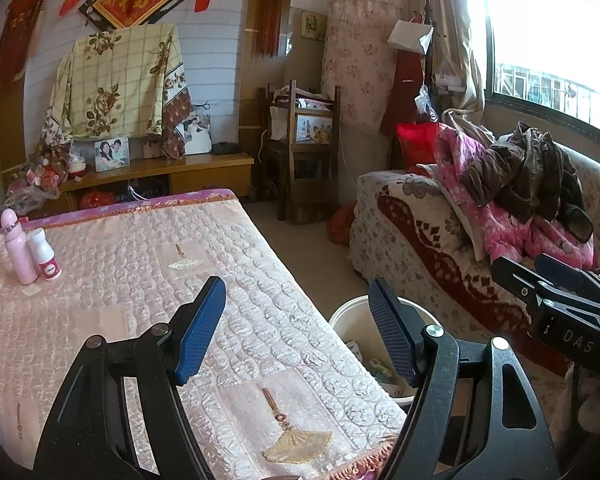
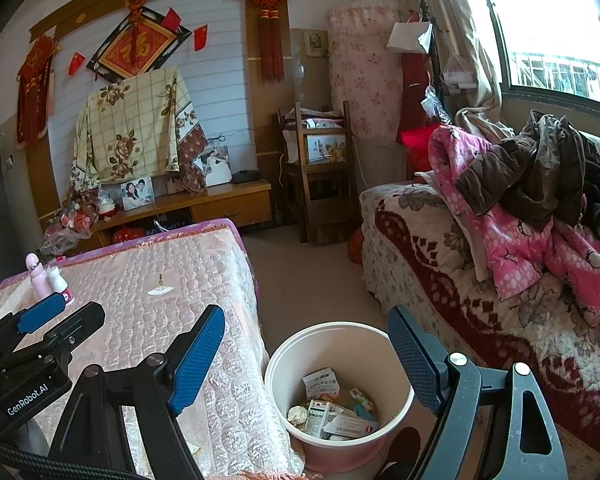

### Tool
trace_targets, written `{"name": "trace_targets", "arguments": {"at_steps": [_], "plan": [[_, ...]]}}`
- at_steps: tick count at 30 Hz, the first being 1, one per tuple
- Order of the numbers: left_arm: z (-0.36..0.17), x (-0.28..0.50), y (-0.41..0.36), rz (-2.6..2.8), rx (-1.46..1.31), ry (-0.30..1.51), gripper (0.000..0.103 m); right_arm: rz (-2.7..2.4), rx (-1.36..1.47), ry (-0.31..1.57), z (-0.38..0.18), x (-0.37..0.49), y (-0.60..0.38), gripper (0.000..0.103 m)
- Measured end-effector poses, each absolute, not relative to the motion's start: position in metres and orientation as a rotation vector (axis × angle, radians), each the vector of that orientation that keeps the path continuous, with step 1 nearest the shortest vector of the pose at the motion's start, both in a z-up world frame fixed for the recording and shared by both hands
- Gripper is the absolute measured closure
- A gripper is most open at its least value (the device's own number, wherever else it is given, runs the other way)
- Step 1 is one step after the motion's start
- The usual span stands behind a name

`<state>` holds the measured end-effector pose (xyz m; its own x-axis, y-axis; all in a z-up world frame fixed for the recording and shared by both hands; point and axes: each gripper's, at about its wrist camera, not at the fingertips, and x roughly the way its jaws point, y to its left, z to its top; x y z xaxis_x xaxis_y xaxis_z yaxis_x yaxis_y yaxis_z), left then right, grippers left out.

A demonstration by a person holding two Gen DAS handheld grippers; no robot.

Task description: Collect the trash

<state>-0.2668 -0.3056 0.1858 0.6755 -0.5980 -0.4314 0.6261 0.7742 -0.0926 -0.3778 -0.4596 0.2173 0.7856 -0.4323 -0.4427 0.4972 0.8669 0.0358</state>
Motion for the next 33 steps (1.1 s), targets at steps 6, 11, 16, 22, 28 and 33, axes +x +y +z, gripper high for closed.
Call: {"name": "trace_targets", "arguments": {"at_steps": [6, 11, 16, 22, 28, 33], "plan": [[0.184, -0.265, -0.304, -0.690, 0.064, 0.469, 0.030, -0.498, 0.157, 0.449, 0.212, -0.377, -0.462, 0.022], [0.184, -0.265, -0.305, -0.692, 0.066, 0.468, 0.030, -0.496, 0.156, 0.453, 0.212, -0.376, -0.462, 0.022], [0.183, -0.265, -0.306, -0.692, 0.068, 0.468, 0.030, -0.497, 0.156, 0.453, 0.212, -0.376, -0.462, 0.022], [0.184, -0.265, -0.306, -0.693, 0.069, 0.469, 0.030, -0.497, 0.157, 0.459, 0.209, -0.376, -0.463, 0.022], [0.183, -0.266, -0.306, -0.694, 0.068, 0.470, 0.030, -0.497, 0.157, 0.465, 0.205, -0.375, -0.465, 0.022], [0.182, -0.266, -0.307, -0.695, 0.070, 0.471, 0.030, -0.498, 0.156, 0.467, 0.205, -0.375, -0.465, 0.022]]}}
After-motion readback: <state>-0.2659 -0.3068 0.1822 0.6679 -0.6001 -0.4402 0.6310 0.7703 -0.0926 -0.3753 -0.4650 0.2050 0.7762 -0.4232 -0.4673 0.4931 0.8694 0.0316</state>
